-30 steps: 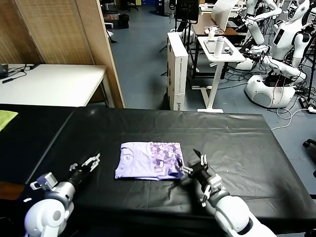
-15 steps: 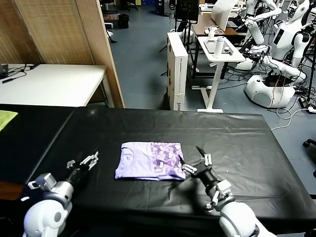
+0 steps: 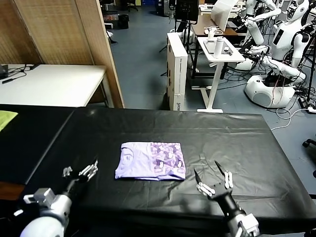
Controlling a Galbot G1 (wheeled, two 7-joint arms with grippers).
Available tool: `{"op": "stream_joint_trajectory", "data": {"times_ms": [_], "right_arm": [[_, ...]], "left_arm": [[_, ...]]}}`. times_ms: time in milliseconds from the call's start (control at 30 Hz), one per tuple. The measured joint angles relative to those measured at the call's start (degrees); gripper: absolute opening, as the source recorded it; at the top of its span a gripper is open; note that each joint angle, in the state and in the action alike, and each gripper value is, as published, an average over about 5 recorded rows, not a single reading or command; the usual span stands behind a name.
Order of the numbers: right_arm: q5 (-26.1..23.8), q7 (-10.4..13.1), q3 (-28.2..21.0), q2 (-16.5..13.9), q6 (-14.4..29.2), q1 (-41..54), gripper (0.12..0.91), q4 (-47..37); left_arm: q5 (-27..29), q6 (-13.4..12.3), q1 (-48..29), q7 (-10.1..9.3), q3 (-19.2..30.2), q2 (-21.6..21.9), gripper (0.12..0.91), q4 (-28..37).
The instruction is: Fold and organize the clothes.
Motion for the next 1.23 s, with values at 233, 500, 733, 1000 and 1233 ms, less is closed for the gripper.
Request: {"op": "stream_joint_trajectory", "data": {"times_ms": [233,500,733,1000,1233], "right_arm": [[-2.5,2.1,1.9,0.9,-0.2,-8.9,0.907,2.2],[-2.3,3.3,2.0,0.5,-4.8,-12.8,0.907,1.6],[-1.5,4.4,0.8,1.2,-10.2,-10.7,0.907,1.8],[-1.2,4.0,0.0,2.1,-11.4,-8.3,0.907,2.6],[-1.2,4.1,-0.3,2.4,-11.4,-7.4,0.907,2.5]], "left_arm": [[0.8,-0.4,8.0,-1.08,-0.9,0.6,0.907,-2.9],[3.5,-0.5,12.7,-0.70,-0.4,-0.3,0.907,-3.7],[3.8,0.5,13.7,0.22,-0.1,-0.8,0.907,-2.9],[4.2,0.4,14.4,0.75,-0.2,-1.3,0.907,-2.1],[3.8,0.3,13.8,0.91,-0.3,-1.4,0.907,-2.0]]}}
